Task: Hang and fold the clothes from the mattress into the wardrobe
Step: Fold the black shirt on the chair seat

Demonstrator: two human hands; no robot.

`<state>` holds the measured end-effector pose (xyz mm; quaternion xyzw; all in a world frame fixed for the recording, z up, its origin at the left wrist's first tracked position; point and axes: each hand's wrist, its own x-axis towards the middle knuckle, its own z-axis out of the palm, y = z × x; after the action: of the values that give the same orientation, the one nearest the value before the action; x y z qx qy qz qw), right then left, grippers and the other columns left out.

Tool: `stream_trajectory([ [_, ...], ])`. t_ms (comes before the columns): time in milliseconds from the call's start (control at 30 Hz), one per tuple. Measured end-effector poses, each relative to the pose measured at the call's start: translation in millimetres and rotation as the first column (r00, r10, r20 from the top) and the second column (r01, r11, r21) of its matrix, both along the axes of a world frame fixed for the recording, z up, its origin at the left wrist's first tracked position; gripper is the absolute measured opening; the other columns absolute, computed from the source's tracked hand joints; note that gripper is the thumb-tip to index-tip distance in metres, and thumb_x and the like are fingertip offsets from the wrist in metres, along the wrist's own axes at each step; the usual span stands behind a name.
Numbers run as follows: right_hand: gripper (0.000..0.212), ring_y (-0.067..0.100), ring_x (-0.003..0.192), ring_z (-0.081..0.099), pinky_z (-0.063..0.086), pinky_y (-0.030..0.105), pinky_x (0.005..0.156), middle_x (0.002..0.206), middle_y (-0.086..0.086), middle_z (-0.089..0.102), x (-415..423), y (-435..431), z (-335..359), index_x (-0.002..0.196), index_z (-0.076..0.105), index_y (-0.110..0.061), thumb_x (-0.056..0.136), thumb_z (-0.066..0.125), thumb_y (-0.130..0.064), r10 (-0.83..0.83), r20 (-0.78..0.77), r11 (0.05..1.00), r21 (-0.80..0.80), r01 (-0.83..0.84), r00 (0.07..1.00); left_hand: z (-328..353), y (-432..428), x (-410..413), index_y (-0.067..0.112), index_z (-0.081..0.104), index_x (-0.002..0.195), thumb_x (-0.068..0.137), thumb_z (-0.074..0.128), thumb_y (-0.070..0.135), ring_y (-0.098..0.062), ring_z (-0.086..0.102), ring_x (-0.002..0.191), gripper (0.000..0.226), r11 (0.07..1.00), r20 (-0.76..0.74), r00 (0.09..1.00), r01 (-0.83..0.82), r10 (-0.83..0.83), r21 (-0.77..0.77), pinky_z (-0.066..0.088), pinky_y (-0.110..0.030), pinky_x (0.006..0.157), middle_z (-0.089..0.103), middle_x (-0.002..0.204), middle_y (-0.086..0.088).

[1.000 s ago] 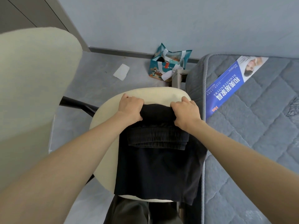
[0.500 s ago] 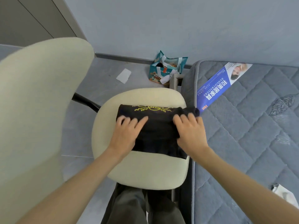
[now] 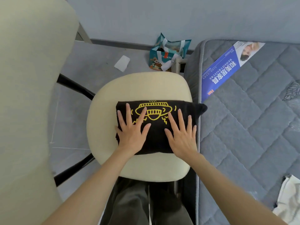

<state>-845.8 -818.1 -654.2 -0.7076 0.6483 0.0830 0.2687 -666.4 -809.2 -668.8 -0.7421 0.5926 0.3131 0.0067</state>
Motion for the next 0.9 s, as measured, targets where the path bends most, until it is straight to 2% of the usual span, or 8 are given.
stream_trajectory([
  [67, 0.064, 0.035, 0.145, -0.015, 0.005, 0.057, 0.117, 0.159, -0.003, -0.020, -4, 2, -14, 0.149, -0.008, -0.043, 0.096, 0.023, -0.057, -0.101, 0.016, 0.995, -0.003, 0.101, 0.995, -10, -2, 3, 0.052, -0.006, 0.145, 0.088, 0.036, 0.065, -0.039, -0.011, 0.143, 0.072, 0.994, -0.071, 0.991, -0.113, 0.113, 0.005, 0.018, -0.060, 0.112, -0.029, 0.154, -0.006],
  [167, 0.078, 0.047, 0.142, 0.005, 0.022, 0.057, 0.111, 0.159, 0.007, -0.019, 0, -4, -18, 0.148, -0.009, -0.045, 0.087, 0.034, -0.068, -0.299, 0.006, 0.954, -0.017, 0.299, 0.954, -14, -1, 6, 0.051, 0.001, 0.146, 0.080, 0.045, 0.070, -0.038, 0.019, 0.138, 0.081, 0.967, -0.120, 0.963, -0.249, 0.241, -0.055, 0.029, -0.052, 0.108, 0.000, 0.156, -0.016],
  [233, 0.093, 0.049, 0.132, 0.026, 0.032, 0.055, 0.104, 0.158, 0.011, -0.018, 4, -9, -17, 0.148, -0.009, -0.045, 0.080, 0.048, -0.071, -0.345, 0.005, 0.938, -0.026, 0.345, 0.939, -16, -2, 10, 0.053, 0.005, 0.145, 0.074, 0.052, 0.072, -0.034, 0.033, 0.128, 0.087, 0.929, -0.183, 0.919, -0.366, 0.350, -0.061, 0.037, -0.048, 0.103, 0.024, 0.145, -0.018],
  [333, 0.109, 0.047, 0.132, 0.026, 0.030, 0.054, 0.106, 0.158, 0.015, -0.009, 1, -19, -17, 0.147, -0.006, -0.048, 0.069, 0.067, -0.068, -0.502, 0.071, 0.865, 0.045, 0.500, 0.862, -19, -9, 15, 0.052, 0.009, 0.144, 0.067, 0.064, 0.070, -0.022, 0.048, 0.108, 0.096, 0.873, -0.317, 0.828, -0.487, 0.463, 0.003, 0.047, -0.040, 0.093, 0.043, 0.119, -0.006],
  [533, 0.114, 0.035, 0.130, 0.035, 0.035, 0.052, 0.108, 0.137, 0.017, 0.033, -3, -30, -13, 0.148, 0.007, -0.040, 0.061, 0.078, -0.062, -0.524, 0.168, 0.852, 0.094, 0.516, 0.835, -16, -19, 20, 0.039, 0.022, 0.145, 0.069, 0.069, 0.064, -0.012, 0.052, 0.101, 0.092, 0.869, -0.313, 0.815, -0.488, 0.487, 0.083, 0.040, -0.024, 0.082, 0.054, 0.120, 0.005],
  [700, 0.110, 0.036, 0.124, 0.038, 0.032, 0.050, 0.107, 0.133, 0.015, 0.046, -7, -37, -10, 0.147, 0.009, -0.040, 0.062, 0.072, -0.069, -0.487, 0.094, 0.872, 0.110, 0.477, 0.869, -9, -27, 27, 0.039, 0.021, 0.146, 0.070, 0.070, 0.063, -0.016, 0.054, 0.113, 0.093, 0.876, -0.322, 0.815, -0.460, 0.482, 0.149, 0.040, -0.027, 0.090, 0.052, 0.114, 0.018],
  [800, 0.103, 0.033, 0.123, 0.044, 0.038, 0.051, 0.105, 0.134, 0.005, 0.050, -11, -35, -10, 0.144, 0.018, -0.036, 0.063, 0.076, -0.062, -0.481, 0.186, 0.877, 0.105, 0.469, 0.857, -9, -26, 28, 0.041, 0.021, 0.145, 0.070, 0.070, 0.064, -0.018, 0.053, 0.116, 0.092, 0.873, -0.326, 0.810, -0.454, 0.487, 0.176, 0.039, -0.029, 0.094, 0.049, 0.111, 0.020],
  [900, 0.097, 0.027, 0.117, 0.052, 0.048, 0.037, 0.092, 0.131, 0.002, 0.052, -16, -27, -5, 0.141, 0.022, -0.032, 0.066, 0.082, -0.047, -0.503, 0.298, 0.863, 0.135, 0.486, 0.811, -4, -21, 22, 0.037, 0.025, 0.144, 0.071, 0.070, 0.063, -0.019, 0.052, 0.118, 0.089, 0.864, -0.312, 0.806, -0.475, 0.503, 0.165, 0.036, -0.025, 0.088, 0.053, 0.120, 0.015],
])
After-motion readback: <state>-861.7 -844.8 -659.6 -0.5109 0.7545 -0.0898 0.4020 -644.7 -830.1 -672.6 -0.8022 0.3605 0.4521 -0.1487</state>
